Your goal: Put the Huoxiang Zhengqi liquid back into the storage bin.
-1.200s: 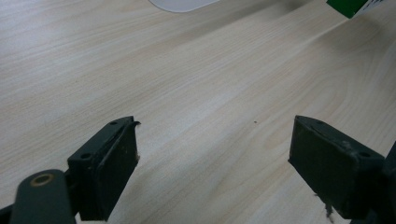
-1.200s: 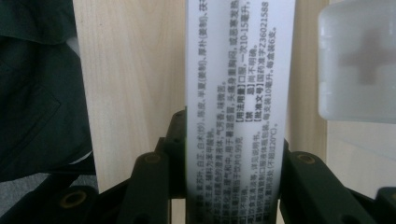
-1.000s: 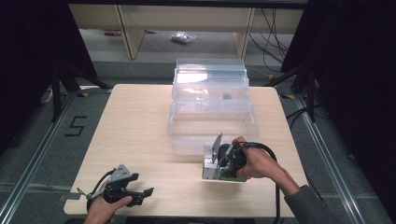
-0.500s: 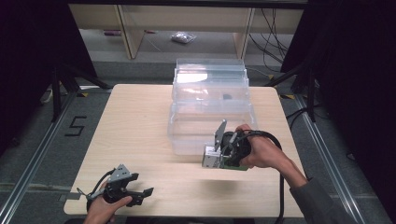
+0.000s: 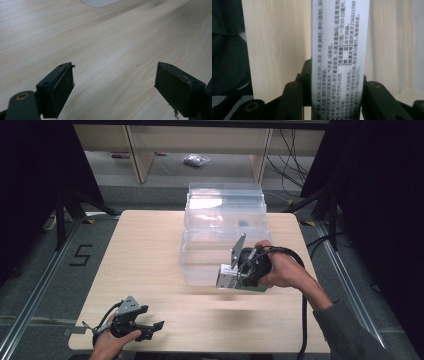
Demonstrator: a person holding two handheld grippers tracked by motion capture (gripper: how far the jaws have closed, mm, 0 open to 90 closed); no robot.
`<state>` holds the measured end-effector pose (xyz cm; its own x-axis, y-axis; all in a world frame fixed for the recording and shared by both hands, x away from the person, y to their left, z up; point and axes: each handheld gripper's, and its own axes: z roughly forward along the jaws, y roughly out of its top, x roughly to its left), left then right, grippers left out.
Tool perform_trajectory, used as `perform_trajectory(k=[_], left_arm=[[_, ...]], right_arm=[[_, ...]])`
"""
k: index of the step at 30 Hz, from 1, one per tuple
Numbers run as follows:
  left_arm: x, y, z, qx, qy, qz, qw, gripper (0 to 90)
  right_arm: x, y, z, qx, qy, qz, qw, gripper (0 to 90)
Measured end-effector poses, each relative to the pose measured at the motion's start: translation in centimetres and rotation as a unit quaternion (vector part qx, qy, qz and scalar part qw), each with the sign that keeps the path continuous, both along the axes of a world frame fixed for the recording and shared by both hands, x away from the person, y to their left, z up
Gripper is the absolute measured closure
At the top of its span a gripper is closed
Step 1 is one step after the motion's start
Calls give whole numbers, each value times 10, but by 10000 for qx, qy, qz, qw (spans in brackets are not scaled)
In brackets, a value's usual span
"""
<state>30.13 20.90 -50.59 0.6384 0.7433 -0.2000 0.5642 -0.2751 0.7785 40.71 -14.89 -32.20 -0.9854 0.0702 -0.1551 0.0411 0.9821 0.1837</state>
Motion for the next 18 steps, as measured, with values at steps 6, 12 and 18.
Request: perform_trajectory(k=[6, 12, 18], left_arm=[[0, 1, 0, 71, 13, -22, 10000, 149], [0, 1, 0, 68, 11, -22, 10000, 149], [1, 1, 0, 38, 28, -64, 10000, 149]], right_arm=[[9, -4, 11, 77, -108, -49, 9999, 654], [15, -6, 17, 8, -67, -277, 9996, 654], [27, -10, 22, 69, -97, -297, 9995, 654]])
